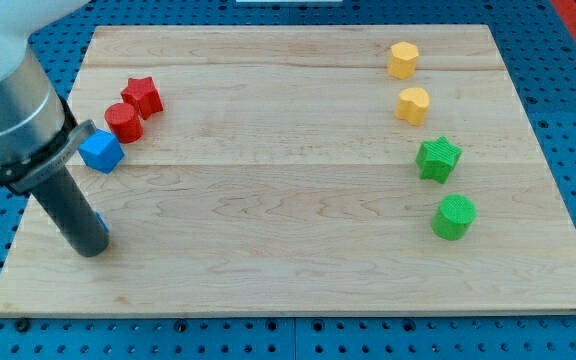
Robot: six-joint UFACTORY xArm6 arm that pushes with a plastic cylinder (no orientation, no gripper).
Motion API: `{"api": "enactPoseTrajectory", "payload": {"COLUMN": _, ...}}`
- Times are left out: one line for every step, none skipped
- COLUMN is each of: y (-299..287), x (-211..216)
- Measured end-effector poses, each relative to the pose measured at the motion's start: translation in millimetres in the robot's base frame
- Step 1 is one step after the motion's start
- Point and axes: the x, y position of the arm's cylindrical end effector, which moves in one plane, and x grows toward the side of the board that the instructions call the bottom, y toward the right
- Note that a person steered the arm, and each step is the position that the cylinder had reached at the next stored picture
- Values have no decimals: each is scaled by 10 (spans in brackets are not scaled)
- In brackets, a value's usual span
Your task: Move the triangle to the bottom left side of the cube
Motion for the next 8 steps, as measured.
{"api": "enactPoseTrajectory", "payload": {"y": -49, "x": -283}}
{"api": "enactPoseTrajectory", "payload": {"y": -85, "x": -440}}
{"api": "enactPoseTrajectory", "payload": {"y": -110, "x": -135}}
{"api": "enactPoseTrajectory", "payload": {"y": -417, "x": 109}}
{"api": "enactPoseTrajectory", "payload": {"y": -677, "x": -99}}
{"api": "enactPoseTrajectory", "payload": {"y": -702, "x": -161}}
{"api": "enactPoseTrajectory", "payload": {"y": -544, "x": -333}}
{"api": "enactPoseTrajectory", "payload": {"y": -515, "x": -487}}
